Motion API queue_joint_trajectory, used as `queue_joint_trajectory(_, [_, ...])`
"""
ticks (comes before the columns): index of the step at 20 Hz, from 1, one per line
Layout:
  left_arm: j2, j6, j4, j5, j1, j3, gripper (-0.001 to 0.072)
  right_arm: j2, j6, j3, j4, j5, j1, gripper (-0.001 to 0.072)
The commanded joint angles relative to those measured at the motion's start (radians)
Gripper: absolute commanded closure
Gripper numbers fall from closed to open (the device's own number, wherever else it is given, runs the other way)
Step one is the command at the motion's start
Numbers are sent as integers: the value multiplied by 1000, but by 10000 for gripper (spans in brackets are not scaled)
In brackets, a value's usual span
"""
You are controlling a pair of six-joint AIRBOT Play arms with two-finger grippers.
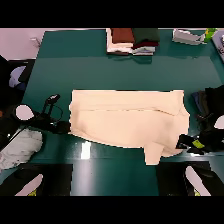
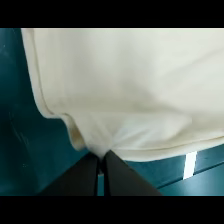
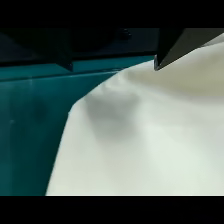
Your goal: Fold the shirts.
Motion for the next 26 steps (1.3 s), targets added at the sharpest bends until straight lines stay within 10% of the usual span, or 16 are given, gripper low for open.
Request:
queue_joint_trajectory(1, [1, 1, -2, 1, 1, 1, 681, -71, 10, -8, 50, -66, 18, 159])
queue_joint_trajectory(4, [1, 0, -3, 1, 1, 1, 681, -128, 39, -8, 44, -105, 96, 161])
queue_joint_trajectory(11, [1, 14, 13, -29, 1, 1, 682, -111, 43, -8, 41, -135, 241, 694])
queue_joint_trajectory(21, [254, -30, 111, -248, 1, 50, 683, 212, 31, 242, -192, 140, 240, 696])
queue_joint_trajectory(26, [156, 0, 158, -72, 1, 161, 683, 43, 11, 416, -191, 37, 241, 696])
